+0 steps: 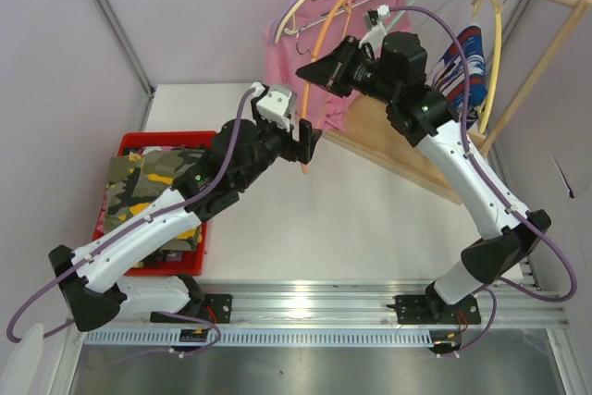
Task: Remove the trousers from the hanger
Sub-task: Pass the hanger from the right arm to the left
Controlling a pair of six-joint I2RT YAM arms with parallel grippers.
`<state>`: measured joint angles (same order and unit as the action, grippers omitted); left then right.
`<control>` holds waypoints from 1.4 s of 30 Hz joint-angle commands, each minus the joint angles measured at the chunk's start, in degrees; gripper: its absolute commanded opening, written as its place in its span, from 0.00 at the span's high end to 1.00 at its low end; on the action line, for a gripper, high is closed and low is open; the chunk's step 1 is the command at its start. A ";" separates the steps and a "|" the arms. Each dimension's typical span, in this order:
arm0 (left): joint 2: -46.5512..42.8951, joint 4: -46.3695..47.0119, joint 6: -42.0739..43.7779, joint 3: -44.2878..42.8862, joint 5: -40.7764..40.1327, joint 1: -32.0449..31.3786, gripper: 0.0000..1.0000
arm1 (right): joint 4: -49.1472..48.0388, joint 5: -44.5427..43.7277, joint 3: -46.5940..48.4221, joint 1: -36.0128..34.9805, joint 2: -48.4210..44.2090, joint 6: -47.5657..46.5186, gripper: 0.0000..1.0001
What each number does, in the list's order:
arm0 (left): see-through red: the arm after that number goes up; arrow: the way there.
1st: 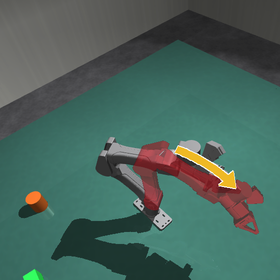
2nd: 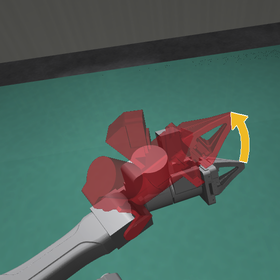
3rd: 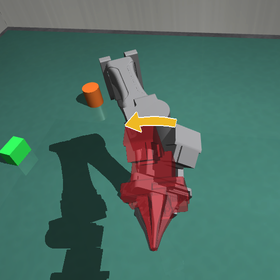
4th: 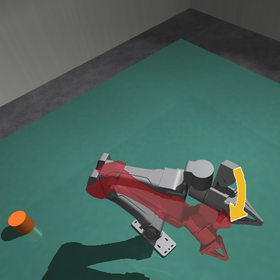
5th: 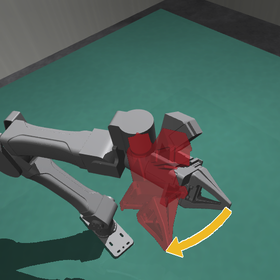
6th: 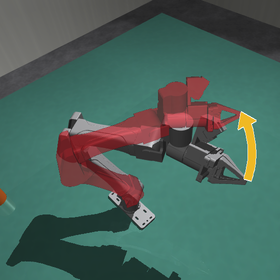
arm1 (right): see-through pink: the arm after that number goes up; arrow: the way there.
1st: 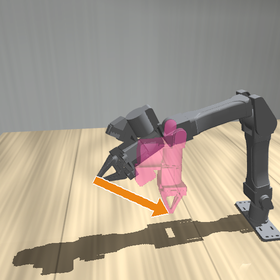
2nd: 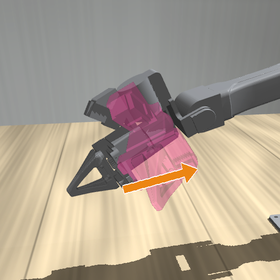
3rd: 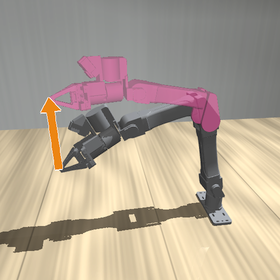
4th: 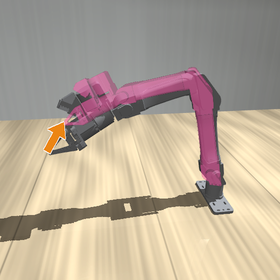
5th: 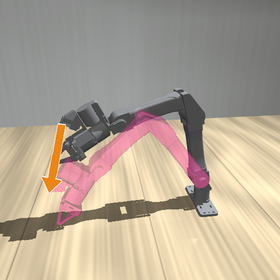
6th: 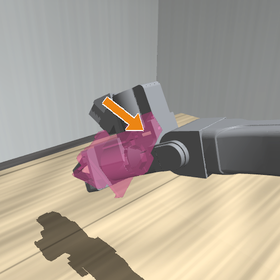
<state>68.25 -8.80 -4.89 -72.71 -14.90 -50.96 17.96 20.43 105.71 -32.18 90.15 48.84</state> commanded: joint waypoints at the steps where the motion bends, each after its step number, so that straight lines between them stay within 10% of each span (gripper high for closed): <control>1: 0.48 10.62 2.51 2.65 -3.38 0.16 0.20 | -8.46 -1.18 -1.21 -0.34 -2.70 5.73 1.00; 24: 4.34 16.19 -3.73 1.69 5.75 5.70 0.71 | -14.26 -4.78 -6.31 -2.09 -4.81 11.28 1.00; 42: 4.09 12.66 -5.49 3.01 8.66 7.45 0.53 | -14.61 -6.10 -6.31 -2.09 -4.89 11.19 1.00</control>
<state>72.86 4.60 -9.37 -69.97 -8.10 -43.77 9.32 14.15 98.30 -33.63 88.82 57.41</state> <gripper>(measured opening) 0.470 0.075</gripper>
